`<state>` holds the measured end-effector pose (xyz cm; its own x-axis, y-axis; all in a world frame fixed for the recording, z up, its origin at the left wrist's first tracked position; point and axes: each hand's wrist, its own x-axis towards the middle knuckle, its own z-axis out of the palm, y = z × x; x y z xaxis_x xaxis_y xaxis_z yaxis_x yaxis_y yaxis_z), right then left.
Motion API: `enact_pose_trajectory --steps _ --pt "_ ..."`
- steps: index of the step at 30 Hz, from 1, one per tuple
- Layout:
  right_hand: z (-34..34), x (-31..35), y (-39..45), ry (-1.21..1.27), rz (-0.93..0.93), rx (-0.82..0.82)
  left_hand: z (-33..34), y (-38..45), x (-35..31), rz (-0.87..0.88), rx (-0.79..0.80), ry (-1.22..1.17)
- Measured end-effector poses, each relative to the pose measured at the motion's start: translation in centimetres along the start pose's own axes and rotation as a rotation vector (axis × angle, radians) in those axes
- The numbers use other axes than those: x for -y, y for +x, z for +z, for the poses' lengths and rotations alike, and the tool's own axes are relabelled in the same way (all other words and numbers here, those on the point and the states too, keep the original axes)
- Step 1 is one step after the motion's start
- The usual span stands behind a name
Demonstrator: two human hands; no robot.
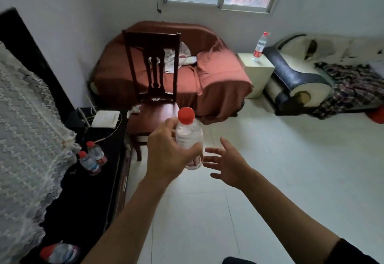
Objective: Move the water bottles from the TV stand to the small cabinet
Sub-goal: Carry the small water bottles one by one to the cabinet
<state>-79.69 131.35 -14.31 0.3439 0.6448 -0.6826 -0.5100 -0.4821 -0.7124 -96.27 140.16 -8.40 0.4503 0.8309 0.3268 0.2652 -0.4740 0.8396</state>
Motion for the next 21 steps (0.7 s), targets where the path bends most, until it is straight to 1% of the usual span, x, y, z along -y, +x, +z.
enact_pose_trajectory --steps 4,9,14,18,21 --pt "-4.5 -0.3 -0.4 0.101 0.0 -0.028 4.2 0.2 -2.4 0.062 0.099 0.016" --pt "-11.6 -0.2 -0.9 0.261 -0.012 -0.018 10.8 0.6 -6.2 0.114 0.177 0.047" --pt "-20.9 1.0 -1.3 0.38 -0.017 -0.004 18.6 0.6 -10.5 0.132 0.199 0.071" --pt "-28.0 2.3 -2.2 0.418 -0.021 -0.026 25.4 0.5 -13.9 0.139 0.206 0.067" --pt "-32.2 2.9 -2.7 0.43 -0.018 -0.051 29.6 0.5 -15.7 0.15 0.219 0.071"
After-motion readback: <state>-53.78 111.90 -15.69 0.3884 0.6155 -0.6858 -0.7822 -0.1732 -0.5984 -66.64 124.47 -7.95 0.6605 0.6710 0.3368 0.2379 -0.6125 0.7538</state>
